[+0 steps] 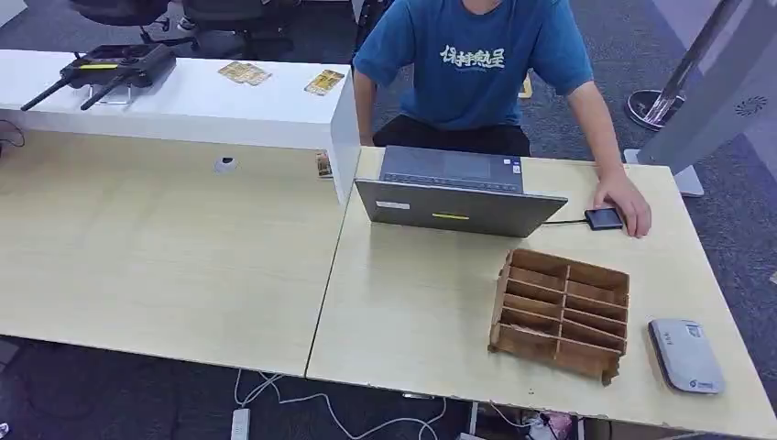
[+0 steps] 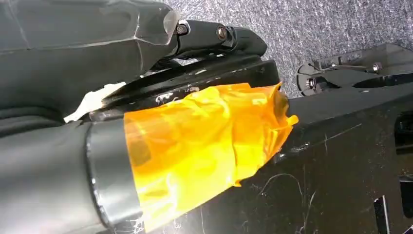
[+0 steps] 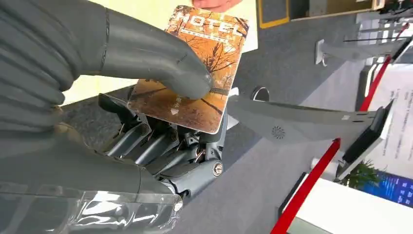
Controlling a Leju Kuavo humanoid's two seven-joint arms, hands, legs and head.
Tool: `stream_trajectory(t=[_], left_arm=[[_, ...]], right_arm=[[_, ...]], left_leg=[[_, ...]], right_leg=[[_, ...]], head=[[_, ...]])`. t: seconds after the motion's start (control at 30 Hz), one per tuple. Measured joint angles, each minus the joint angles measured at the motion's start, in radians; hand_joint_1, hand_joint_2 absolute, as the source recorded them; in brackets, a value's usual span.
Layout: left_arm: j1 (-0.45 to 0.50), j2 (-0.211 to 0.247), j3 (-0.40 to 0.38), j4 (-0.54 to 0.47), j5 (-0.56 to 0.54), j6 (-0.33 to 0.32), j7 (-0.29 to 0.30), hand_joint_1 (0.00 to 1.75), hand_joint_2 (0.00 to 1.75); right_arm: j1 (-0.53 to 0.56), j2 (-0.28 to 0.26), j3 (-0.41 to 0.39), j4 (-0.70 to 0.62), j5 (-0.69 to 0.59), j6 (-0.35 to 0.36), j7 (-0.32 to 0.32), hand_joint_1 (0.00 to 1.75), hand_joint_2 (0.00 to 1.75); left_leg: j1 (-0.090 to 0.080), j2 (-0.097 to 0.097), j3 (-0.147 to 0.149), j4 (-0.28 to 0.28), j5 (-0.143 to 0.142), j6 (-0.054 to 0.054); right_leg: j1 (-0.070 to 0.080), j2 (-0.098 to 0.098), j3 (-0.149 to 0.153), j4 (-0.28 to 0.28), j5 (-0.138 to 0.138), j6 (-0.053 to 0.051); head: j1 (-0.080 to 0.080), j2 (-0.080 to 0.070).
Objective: Pass the card to the sensor for recognition and then transmit it.
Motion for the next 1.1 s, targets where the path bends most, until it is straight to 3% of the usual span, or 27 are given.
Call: stream_trajectory(t=[0.53,1.1], left_arm=[[0.000,-0.002,0.000,0.000,0.001,0.005,0.000,0.00,0.00],[0.000,-0.002,0.000,0.000,0.003,0.008,0.000,0.00,0.00]], right_arm=[[0.009,0.011,-0.021,0.130,0.147,-0.011,-0.003,1.75,1.75],[0.009,0.023,-0.029,0.206,0.191,-0.031,-0.008,1.75,1.75]], left_leg=[[0.000,0.000,0.000,0.000,0.000,0.000],[0.000,0.000,0.000,0.000,0.000,0.000]], right_leg=[[0.000,0.000,0.000,0.000,0.000,0.000],[0.000,0.000,0.000,0.000,0.000,0.000]], head=[[0.000,0.000],[0.000,0.000]])
